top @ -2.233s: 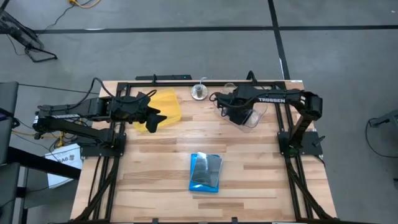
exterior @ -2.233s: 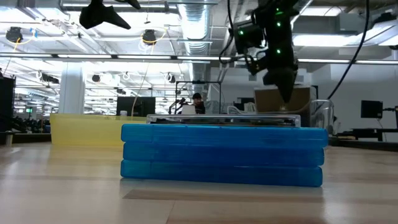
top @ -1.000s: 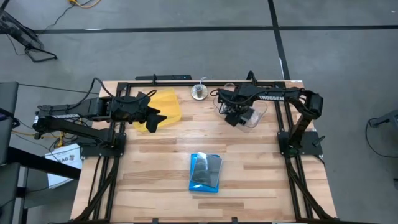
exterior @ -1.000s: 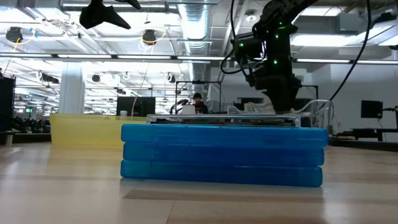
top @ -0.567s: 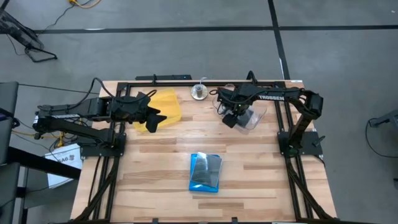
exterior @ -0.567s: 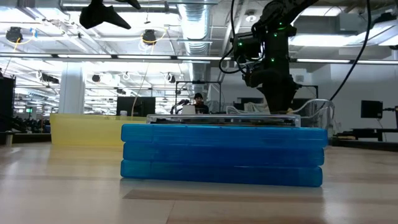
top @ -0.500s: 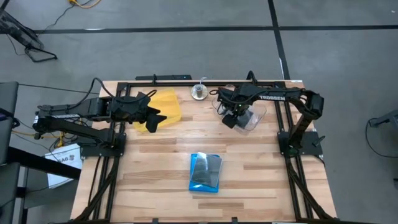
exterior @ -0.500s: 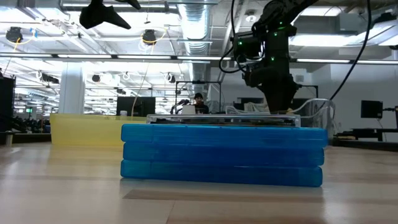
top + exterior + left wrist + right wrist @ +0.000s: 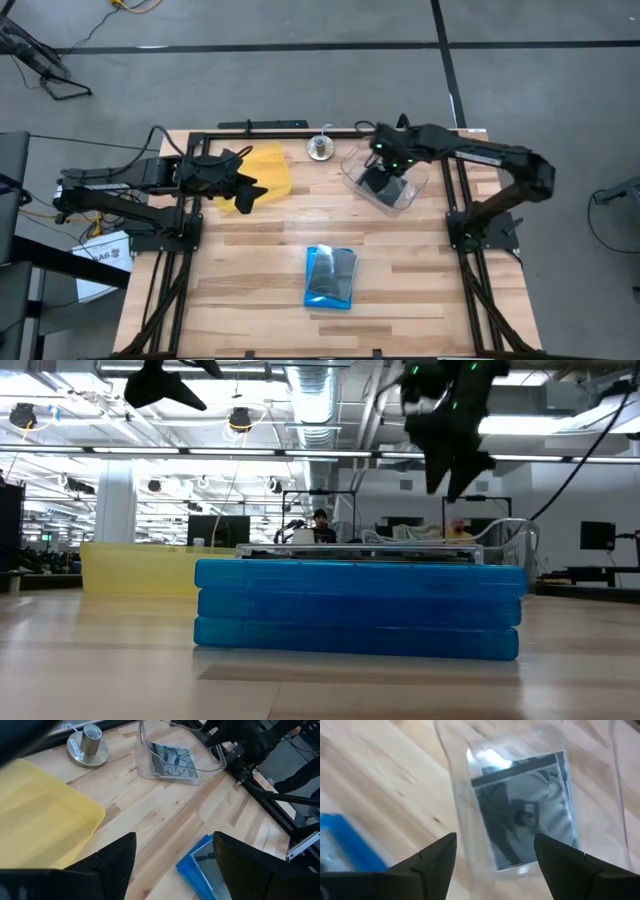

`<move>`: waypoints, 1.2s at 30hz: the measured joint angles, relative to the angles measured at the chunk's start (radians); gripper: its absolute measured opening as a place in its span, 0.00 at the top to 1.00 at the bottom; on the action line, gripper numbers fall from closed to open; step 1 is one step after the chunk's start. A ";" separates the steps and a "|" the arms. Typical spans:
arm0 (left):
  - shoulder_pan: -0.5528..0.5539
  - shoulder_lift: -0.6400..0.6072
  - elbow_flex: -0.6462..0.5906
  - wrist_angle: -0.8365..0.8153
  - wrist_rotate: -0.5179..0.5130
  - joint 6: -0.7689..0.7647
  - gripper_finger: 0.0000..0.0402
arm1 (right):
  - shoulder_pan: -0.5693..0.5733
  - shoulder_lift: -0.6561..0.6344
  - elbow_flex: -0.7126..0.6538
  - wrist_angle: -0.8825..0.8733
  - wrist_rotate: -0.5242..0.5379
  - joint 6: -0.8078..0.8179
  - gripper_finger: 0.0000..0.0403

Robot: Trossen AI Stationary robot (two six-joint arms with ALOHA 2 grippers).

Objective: Pick & place jewel cases by type
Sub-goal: Put the black CD case into the transparent bin

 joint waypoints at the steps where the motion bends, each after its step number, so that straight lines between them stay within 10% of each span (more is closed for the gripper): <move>1: 0.000 0.004 0.000 -0.001 0.009 -0.001 0.36 | 0.010 -0.027 0.000 0.000 0.000 0.032 0.35; 21: -0.093 0.426 -0.023 0.224 0.366 -0.040 0.36 | 0.556 -0.183 -0.086 0.059 -0.086 0.517 0.35; 36: -0.181 0.529 -0.023 0.358 0.361 -0.198 0.36 | 0.597 -0.190 -0.617 0.894 -0.236 0.745 0.35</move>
